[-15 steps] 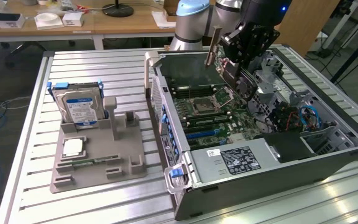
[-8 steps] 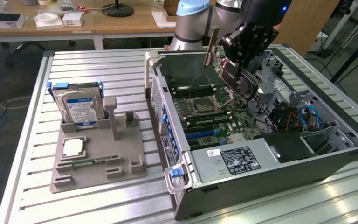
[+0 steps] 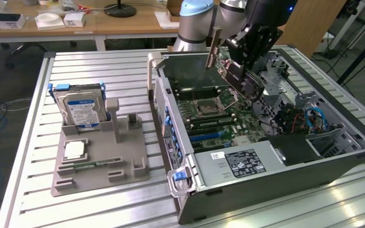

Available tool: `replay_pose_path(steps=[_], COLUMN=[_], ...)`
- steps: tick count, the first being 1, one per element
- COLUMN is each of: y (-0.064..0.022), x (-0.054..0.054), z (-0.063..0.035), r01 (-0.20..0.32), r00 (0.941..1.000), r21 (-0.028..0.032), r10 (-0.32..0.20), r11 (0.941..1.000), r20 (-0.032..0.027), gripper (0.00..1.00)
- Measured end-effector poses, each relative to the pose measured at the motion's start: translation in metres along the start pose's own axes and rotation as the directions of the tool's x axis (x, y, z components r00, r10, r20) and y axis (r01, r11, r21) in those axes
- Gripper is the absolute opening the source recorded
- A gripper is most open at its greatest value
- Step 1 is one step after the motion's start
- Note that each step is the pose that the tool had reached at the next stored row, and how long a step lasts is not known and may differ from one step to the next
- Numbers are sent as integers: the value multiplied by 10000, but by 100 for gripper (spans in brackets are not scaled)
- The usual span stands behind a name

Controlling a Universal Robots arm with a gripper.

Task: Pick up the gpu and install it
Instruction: 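Insert the gpu into the slot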

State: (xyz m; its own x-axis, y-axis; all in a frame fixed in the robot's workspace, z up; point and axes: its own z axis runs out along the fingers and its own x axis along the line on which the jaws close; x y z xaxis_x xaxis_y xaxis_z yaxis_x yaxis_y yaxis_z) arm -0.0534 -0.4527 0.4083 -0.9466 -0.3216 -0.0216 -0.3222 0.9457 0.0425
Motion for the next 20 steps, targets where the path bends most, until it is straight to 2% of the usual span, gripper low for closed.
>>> replay_pose_path(steps=[10,16,20], y=[0,0,0], x=[0,0,0], z=[0,0,0], r01=[912,1506,1927], r00=[9958,9886,9812], r21=[-21,-38,-50], r10=[-912,-1506,-1927], r11=[9958,9886,9812], r20=[-38,-61,-77], gripper=[26,26,26])
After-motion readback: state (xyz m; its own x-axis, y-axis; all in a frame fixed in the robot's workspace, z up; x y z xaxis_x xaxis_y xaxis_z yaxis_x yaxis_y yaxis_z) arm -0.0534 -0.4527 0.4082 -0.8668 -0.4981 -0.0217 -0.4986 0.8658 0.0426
